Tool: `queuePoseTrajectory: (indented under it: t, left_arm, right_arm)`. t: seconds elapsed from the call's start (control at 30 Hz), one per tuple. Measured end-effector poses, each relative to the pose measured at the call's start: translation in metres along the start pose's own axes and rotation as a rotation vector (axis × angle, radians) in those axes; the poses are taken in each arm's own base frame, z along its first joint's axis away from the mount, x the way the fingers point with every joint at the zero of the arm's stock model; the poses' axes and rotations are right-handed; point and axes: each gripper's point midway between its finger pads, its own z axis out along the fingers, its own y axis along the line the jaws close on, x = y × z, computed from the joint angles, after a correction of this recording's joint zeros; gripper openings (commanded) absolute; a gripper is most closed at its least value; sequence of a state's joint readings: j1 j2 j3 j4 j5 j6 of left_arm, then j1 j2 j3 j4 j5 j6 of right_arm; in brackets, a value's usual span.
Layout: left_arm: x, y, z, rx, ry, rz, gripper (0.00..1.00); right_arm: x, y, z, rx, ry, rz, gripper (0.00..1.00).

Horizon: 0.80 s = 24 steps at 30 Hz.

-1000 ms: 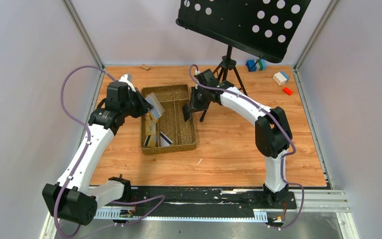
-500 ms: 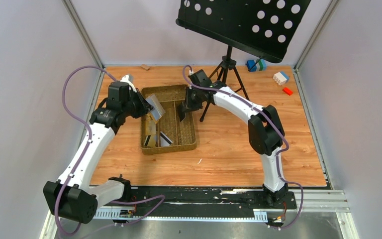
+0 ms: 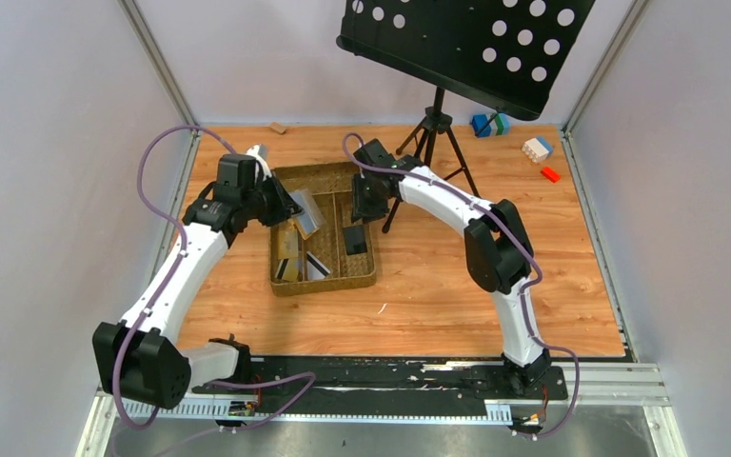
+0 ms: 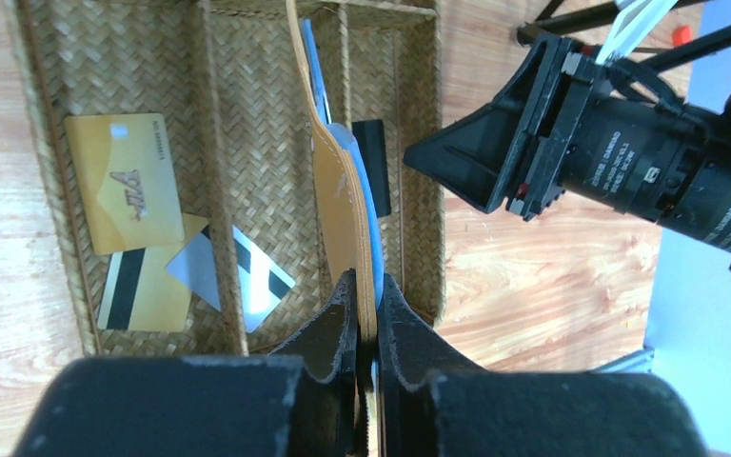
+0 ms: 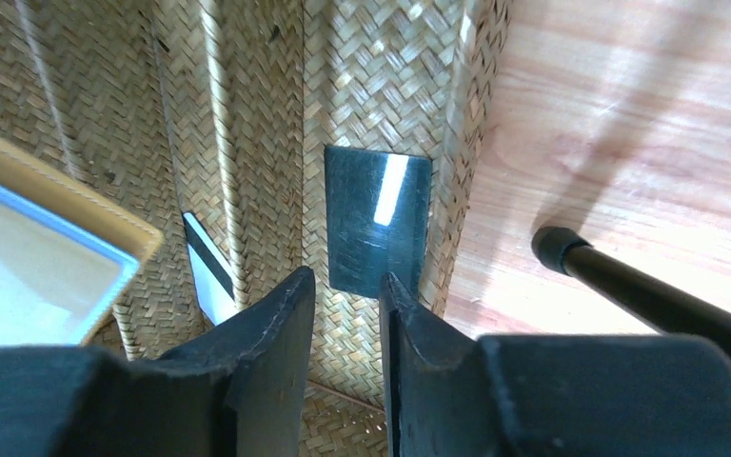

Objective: Take the credit cards out of the card holder
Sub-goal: Place the credit card in the storage box, then remove the credit card from the card holder.

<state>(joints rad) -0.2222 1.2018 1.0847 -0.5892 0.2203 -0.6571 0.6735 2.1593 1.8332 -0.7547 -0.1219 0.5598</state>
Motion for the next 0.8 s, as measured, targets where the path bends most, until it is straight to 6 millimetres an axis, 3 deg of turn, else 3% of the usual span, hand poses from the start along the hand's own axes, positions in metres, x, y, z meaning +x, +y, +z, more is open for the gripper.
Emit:
queuePoseTrajectory:
  t: [0.23,0.5,0.6,0.7,0.8]
  left_arm:
    - [0.003,-0.017,0.008,0.108,0.043,0.043,0.00]
    - [0.010,-0.045,0.011,0.301,0.076,0.073,0.00]
    - [0.019,-0.045,0.014,0.327,0.104,0.071,0.00]
    - [0.022,-0.048,0.015,0.361,0.110,0.072,0.00]
    - [0.027,-0.054,0.015,0.392,0.118,0.078,0.00]
  right_arm:
    - [-0.010,0.007,-0.034,-0.034,-0.055,-0.099,0.45]
    - [-0.004,0.002,-0.143,-0.135,-0.226,-0.160,0.46]
    - [-0.004,-0.010,-0.189,-0.150,-0.351,-0.155,0.63]
    - [-0.005,-0.022,-0.216,-0.138,-0.455,-0.137,0.63]
    - [0.000,-0.034,-0.222,-0.109,-0.504,-0.122,0.57]
